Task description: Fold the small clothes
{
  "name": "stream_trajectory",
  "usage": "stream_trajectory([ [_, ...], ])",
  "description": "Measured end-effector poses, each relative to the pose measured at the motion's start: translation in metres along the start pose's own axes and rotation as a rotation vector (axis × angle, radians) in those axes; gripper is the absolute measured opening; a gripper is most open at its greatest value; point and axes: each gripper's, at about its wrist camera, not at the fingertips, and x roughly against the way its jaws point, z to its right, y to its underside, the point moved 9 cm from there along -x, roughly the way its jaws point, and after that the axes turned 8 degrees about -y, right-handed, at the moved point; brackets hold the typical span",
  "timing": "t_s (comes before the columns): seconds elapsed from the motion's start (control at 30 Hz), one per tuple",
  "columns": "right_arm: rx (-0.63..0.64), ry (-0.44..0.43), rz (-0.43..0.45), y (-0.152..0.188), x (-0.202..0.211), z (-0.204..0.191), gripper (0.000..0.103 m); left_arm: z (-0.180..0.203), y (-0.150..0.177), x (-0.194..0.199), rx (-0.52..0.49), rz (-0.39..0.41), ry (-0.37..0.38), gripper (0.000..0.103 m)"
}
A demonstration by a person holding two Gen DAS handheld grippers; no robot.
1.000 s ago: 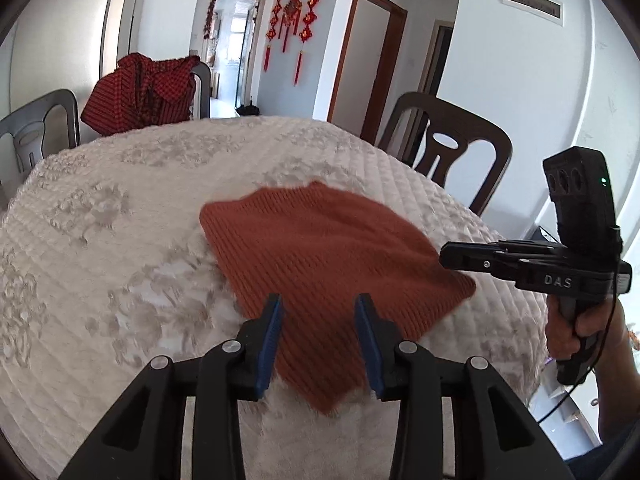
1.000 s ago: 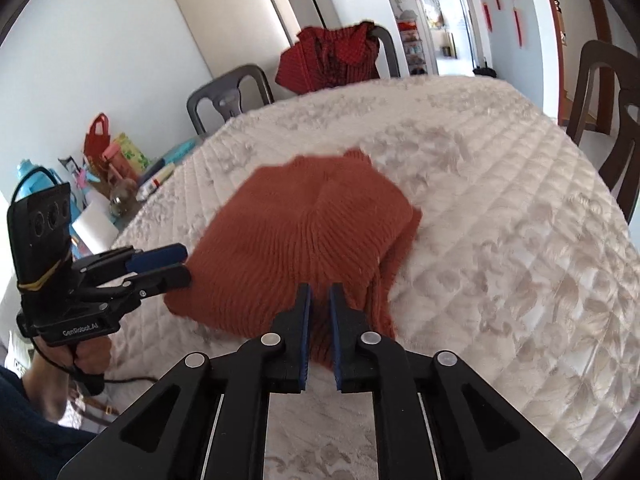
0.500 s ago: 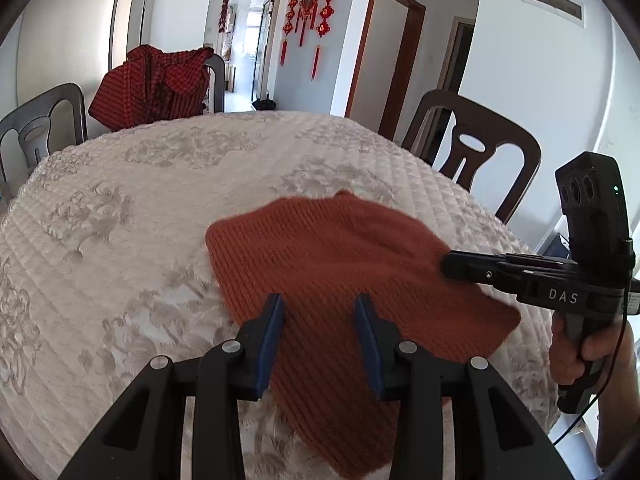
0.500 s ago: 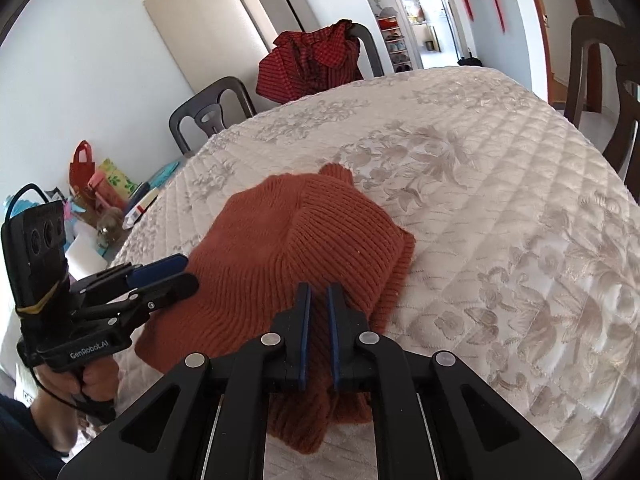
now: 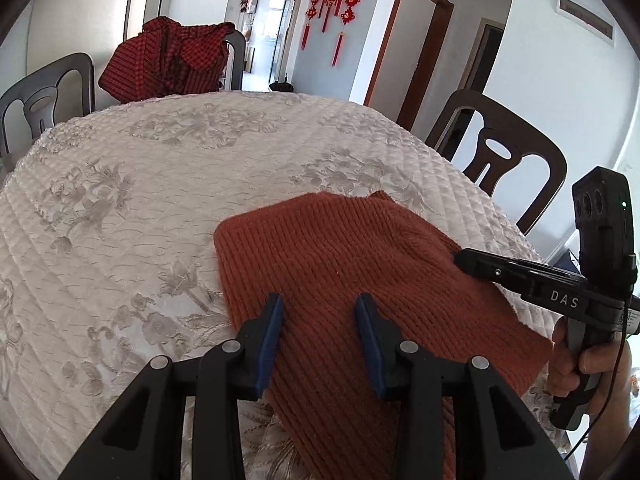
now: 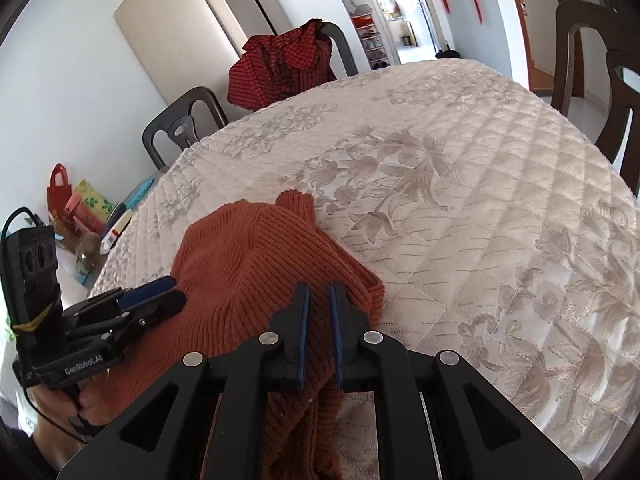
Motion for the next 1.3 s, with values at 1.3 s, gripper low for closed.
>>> stream_trajectory([
  [1.3,0.144,-0.104,0.019,0.038,0.059,-0.054,0.038,-0.006,0.025,0.063,0.034,0.039,-0.071,0.046],
])
